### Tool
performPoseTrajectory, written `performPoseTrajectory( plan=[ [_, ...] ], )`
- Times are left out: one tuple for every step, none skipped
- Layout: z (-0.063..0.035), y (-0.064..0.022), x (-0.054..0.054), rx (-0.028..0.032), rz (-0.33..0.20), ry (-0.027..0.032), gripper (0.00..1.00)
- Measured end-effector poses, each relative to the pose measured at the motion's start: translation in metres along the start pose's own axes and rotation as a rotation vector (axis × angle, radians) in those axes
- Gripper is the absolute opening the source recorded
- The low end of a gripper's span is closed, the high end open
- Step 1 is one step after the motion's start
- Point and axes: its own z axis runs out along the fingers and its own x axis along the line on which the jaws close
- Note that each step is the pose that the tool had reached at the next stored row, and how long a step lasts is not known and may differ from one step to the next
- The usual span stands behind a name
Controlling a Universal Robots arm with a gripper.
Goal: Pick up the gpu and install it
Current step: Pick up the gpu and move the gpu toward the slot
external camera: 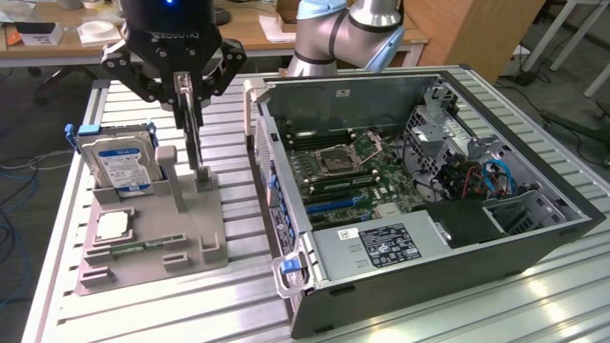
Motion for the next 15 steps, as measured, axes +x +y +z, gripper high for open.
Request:
performPoseTrajectory(
  plan=[
    [-0.0009, 0.0001, 0.000, 0.0000, 0.000, 0.0001, 0.26],
    [-0.0017, 0.0001, 0.000, 0.0000, 0.000, 0.0000, 0.26],
    [-0.0023, 0.0002, 0.000, 0.0000, 0.000, 0.0000, 0.26],
    [-0.0027, 0.0002, 0.000, 0.0000, 0.000, 0.0000, 0.26],
    [-0.0029, 0.0002, 0.000, 0.0000, 0.000, 0.0000, 0.26],
    [-0.0032, 0.0002, -0.001, 0.0000, 0.000, 0.0002, 0.26],
    [-0.0035, 0.0001, -0.002, 0.0001, 0.000, 0.0005, 0.26],
    [-0.0037, 0.0001, -0.003, 0.0000, 0.000, 0.0009, 0.26],
    [-0.0040, 0.0000, -0.004, -0.0001, 0.000, 0.0015, 0.26],
    [-0.0042, 0.0000, -0.005, -0.0001, 0.000, 0.0019, 0.26],
    [-0.0045, 0.0000, -0.006, -0.0002, 0.000, 0.0025, 0.26],
    [-0.0047, -0.0001, -0.007, -0.0003, 0.000, 0.0032, 0.26],
    [-0.0050, -0.0002, -0.008, -0.0003, 0.000, 0.0040, 0.26],
    [-0.0052, -0.0002, -0.009, -0.0003, 0.000, 0.0048, 0.26],
    [-0.0054, -0.0003, -0.010, -0.0004, 0.000, 0.0057, 0.26]
  ],
)
